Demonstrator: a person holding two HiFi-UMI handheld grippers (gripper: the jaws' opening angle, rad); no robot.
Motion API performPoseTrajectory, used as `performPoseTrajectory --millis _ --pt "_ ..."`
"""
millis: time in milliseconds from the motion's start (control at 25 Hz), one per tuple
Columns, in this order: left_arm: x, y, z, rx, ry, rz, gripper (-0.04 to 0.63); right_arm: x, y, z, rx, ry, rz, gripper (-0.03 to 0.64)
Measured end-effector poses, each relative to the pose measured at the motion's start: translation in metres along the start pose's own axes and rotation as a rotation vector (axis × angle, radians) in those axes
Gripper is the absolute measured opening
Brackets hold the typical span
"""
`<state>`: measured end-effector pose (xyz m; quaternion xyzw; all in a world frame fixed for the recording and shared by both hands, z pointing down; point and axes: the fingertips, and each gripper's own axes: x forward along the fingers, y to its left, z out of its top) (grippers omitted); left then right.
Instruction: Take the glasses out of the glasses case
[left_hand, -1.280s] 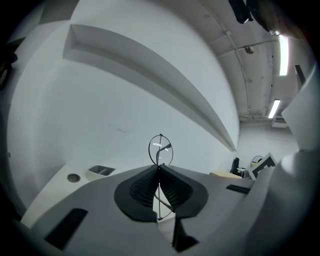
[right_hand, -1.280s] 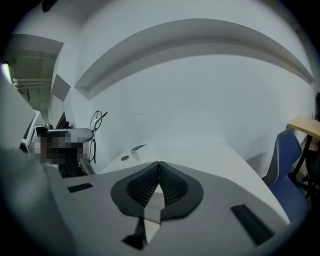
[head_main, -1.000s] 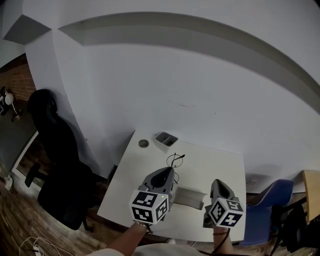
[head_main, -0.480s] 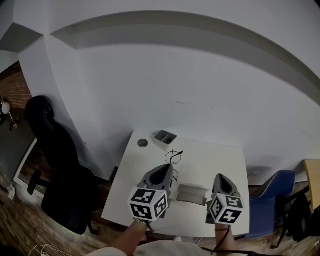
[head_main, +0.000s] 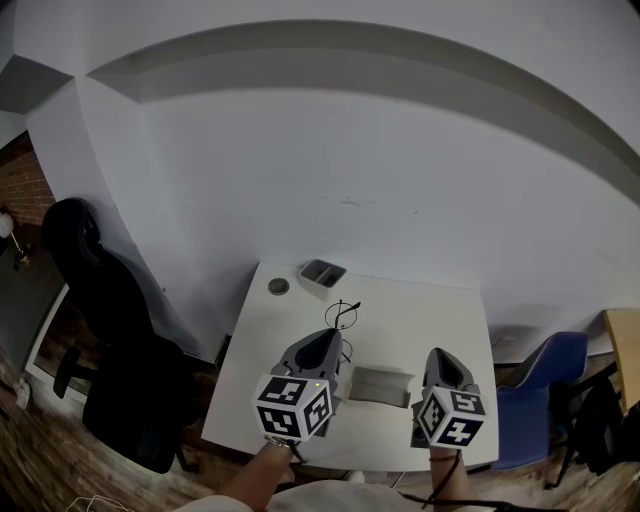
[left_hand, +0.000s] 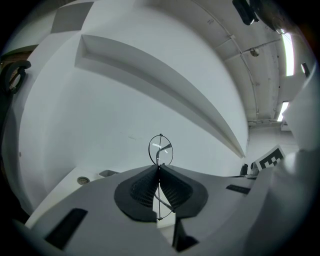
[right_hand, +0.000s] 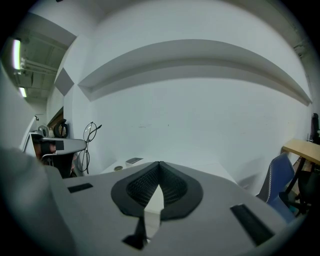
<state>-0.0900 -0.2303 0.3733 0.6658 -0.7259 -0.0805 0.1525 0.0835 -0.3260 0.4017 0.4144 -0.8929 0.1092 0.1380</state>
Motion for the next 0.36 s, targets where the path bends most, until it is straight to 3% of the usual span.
performPoseTrajectory --millis 360 --pt "-0.0015 -0.0059 -0.0080 -0.002 0.014 -0.003 0.025 -0.0082 -0.0045 -0.0046 0.006 0.004 -0.006 0.032"
